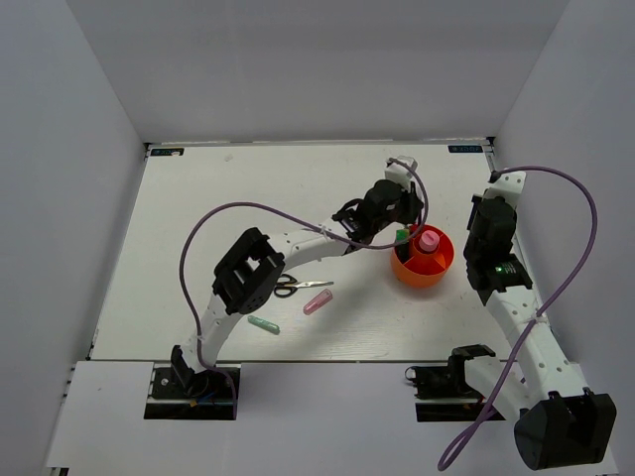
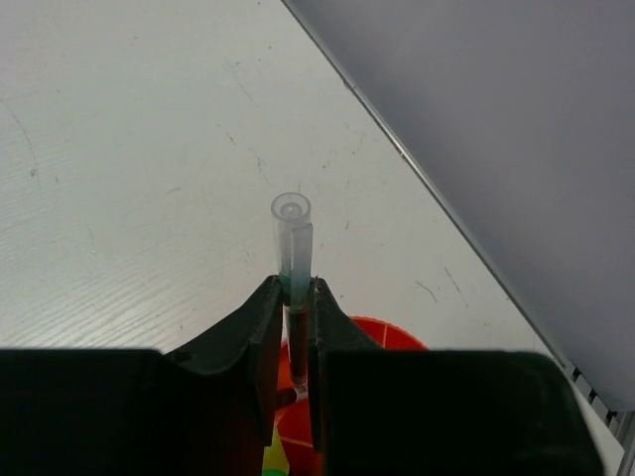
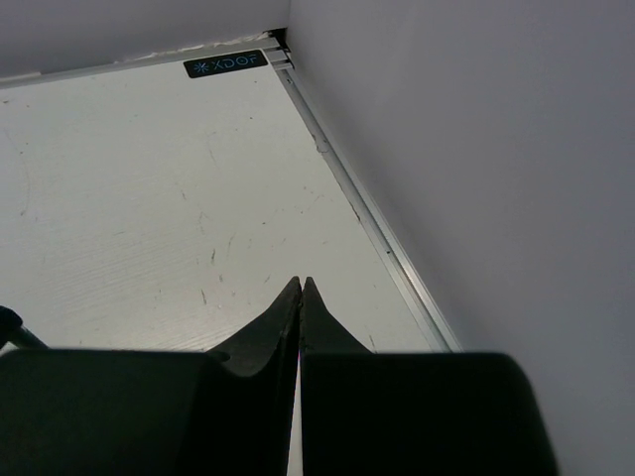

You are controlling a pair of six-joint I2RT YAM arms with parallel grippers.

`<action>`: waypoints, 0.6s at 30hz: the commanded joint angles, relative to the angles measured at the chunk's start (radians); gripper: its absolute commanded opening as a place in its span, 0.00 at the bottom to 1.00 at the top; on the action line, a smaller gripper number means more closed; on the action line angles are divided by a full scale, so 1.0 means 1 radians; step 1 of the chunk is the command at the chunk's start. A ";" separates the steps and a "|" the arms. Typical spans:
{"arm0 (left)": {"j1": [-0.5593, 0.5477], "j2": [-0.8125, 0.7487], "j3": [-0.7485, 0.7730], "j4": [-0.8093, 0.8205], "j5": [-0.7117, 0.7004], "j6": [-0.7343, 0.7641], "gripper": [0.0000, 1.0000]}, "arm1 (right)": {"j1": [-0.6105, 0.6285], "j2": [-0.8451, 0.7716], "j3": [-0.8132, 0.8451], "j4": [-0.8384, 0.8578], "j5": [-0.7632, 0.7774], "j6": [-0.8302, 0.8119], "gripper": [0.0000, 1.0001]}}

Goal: Sort the stationery into containers
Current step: Place the pen in the storage box.

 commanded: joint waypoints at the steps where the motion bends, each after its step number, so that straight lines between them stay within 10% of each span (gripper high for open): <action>1: -0.017 0.001 -0.010 -0.011 0.012 0.026 0.00 | -0.008 -0.012 0.004 0.037 -0.002 0.021 0.00; 11: -0.040 -0.003 -0.017 -0.034 0.008 0.064 0.02 | -0.017 -0.014 0.004 0.031 -0.010 0.026 0.00; 18: -0.043 -0.020 -0.028 -0.036 -0.011 0.073 0.39 | -0.029 -0.015 0.004 0.024 -0.024 0.026 0.00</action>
